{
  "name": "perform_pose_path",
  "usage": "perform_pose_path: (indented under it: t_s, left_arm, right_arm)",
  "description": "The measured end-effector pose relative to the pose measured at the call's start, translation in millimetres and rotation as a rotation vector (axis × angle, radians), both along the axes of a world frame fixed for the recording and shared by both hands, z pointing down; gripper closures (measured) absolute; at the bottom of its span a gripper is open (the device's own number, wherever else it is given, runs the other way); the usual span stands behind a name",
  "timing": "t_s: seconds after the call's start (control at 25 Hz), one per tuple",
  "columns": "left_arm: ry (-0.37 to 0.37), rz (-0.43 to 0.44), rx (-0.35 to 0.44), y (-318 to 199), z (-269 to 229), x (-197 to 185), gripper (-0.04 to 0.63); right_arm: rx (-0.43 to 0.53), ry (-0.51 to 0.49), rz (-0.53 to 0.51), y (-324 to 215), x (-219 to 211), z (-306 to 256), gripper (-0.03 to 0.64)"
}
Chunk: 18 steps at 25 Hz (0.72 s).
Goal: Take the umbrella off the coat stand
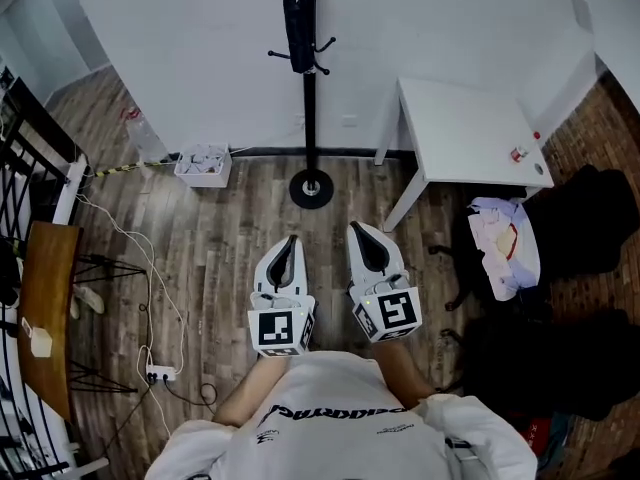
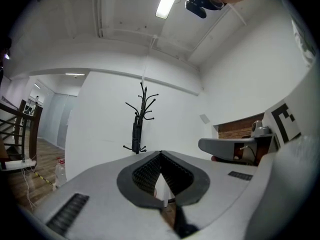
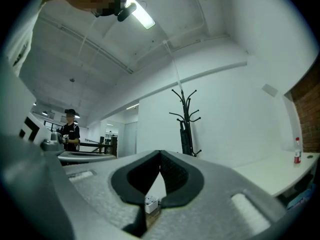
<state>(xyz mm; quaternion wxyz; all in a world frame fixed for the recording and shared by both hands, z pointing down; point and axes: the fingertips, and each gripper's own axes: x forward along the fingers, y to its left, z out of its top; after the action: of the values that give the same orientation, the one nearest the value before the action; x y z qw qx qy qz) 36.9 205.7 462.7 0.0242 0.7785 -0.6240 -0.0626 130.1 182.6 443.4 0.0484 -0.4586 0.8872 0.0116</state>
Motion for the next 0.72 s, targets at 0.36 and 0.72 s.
perform_pose_path:
  t_s: [0.36,0.72]
  left_arm:
    - [-0.021,0.085,-0.007,-157.7,-25.5,-70.4,0.598]
    - [-0.032,0.183,-0.022,-275.2,-26.1,-106.8,0.598]
  right_arm:
    - [0.001,-0.007,0.070,-147.8,-74.1,-27.6,0.618]
    - [-0.004,-0.006,0.151,-258.3,-115.8,-31.6,0.618]
